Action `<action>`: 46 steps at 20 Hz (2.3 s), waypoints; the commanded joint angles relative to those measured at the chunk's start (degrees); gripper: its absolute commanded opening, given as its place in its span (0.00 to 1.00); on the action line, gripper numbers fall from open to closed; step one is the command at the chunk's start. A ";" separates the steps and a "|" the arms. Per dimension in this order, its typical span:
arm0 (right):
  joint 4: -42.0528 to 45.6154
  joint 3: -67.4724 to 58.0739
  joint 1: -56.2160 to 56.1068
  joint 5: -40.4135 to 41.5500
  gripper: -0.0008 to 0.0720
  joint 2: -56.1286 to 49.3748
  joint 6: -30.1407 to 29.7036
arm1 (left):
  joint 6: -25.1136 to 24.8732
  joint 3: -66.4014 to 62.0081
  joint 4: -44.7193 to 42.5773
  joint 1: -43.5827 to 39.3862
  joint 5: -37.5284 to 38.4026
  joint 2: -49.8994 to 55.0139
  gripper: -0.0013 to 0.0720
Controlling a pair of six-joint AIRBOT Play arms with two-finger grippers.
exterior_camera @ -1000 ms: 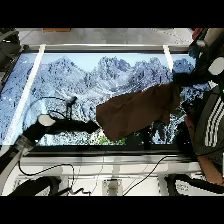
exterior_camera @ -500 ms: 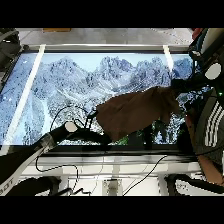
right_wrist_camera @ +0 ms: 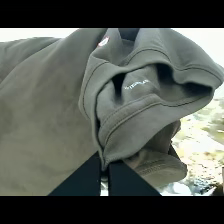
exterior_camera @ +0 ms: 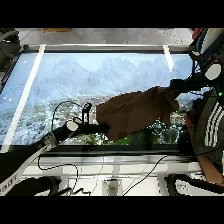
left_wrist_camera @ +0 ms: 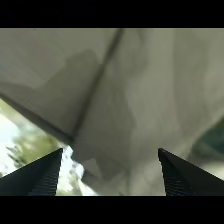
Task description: Fold the clothes and pants, and hang the long-sleeved shirts on hangers.
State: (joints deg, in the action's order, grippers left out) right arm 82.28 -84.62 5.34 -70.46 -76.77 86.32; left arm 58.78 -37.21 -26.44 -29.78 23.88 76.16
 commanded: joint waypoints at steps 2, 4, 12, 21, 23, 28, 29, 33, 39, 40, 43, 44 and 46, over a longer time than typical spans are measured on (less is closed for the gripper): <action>-0.04 0.00 0.02 0.04 0.03 -0.02 0.00 | -0.02 -0.15 0.33 0.00 -3.58 0.24 0.95; -0.04 0.00 0.02 0.04 0.03 -0.02 0.00 | -0.02 -0.15 0.33 -0.13 -3.54 0.98 0.95; -0.04 0.00 0.02 0.04 0.03 -0.02 -0.02 | -0.02 -0.17 0.37 -0.39 0.50 2.19 0.84; -0.07 0.00 0.02 0.00 0.03 -0.02 0.00 | -0.02 -0.17 0.61 -0.39 2.89 2.14 0.62; -0.07 0.00 0.02 0.02 0.03 -0.02 0.00 | -0.02 -0.26 1.53 -0.42 0.63 1.97 0.62; -0.07 0.00 0.02 0.02 0.03 -0.02 0.00 | -0.04 -3.13 1.64 -0.42 0.26 1.90 0.15; -0.07 0.00 0.02 0.02 0.03 -0.02 0.00 | -0.07 -3.96 1.64 -0.39 -0.15 1.90 0.04; -1.16 -0.02 0.02 -0.22 0.03 0.04 -0.09 | -0.09 -8.22 1.60 0.07 -2.25 1.70 0.04; 0.04 -2.08 -0.02 2.73 0.03 3.82 -3.41 | -4.39 -15.30 -5.27 9.49 -2.34 -7.85 0.04; 1.25 -3.08 -0.02 3.65 0.03 5.16 -3.45 | -4.39 -16.04 -7.10 12.50 -2.86 -10.88 0.04; 3.50 -5.68 0.04 7.45 0.03 9.44 -3.48 | -4.39 -16.46 -8.28 21.55 -9.51 -20.57 0.04; 3.52 -6.40 0.04 8.90 0.03 10.97 -3.45 | -4.37 -16.46 -8.26 24.50 -12.52 -23.87 0.04; 3.04 -7.61 0.02 10.80 0.03 13.66 -3.32 | -4.37 -16.46 -8.28 29.05 -17.53 -29.57 0.04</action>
State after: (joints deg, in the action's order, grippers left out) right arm 84.42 -90.39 5.34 -63.44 -66.74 83.13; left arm 54.63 -53.19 -33.41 -7.64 13.89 54.54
